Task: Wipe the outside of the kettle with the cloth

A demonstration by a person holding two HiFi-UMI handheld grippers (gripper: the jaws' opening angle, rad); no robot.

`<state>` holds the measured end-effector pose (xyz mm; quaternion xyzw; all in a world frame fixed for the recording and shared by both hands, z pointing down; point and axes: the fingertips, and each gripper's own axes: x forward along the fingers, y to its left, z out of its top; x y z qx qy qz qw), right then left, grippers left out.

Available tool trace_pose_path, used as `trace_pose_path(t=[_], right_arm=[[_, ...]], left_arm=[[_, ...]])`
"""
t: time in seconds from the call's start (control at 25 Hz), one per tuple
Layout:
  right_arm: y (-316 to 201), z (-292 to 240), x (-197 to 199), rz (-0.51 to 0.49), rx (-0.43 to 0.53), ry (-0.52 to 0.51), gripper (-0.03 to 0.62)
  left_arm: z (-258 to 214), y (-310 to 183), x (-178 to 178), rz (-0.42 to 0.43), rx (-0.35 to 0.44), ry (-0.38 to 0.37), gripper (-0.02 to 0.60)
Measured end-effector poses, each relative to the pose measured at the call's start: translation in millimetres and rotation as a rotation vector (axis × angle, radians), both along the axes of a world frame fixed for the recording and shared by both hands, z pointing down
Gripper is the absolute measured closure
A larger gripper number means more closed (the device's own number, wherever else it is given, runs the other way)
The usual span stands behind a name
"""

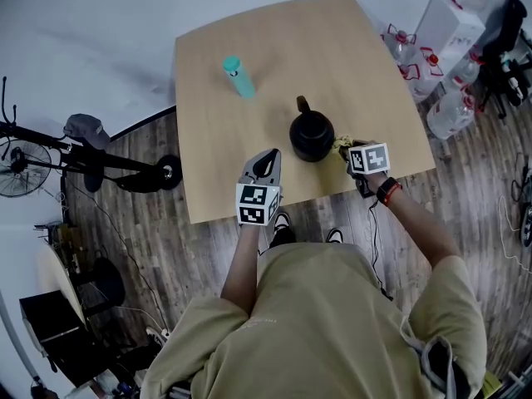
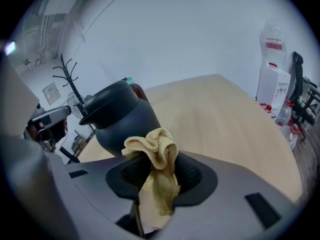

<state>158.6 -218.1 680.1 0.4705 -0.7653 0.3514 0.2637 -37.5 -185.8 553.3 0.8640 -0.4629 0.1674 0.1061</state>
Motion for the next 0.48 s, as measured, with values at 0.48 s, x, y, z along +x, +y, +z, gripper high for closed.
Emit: trace_pose_path(t=[0.48], right_arm=[[-59, 2, 7, -0.065, 0.150, 0.130, 0.447]], left_arm=[[-3, 5, -2, 0.000, 0.022, -0.057, 0.557]])
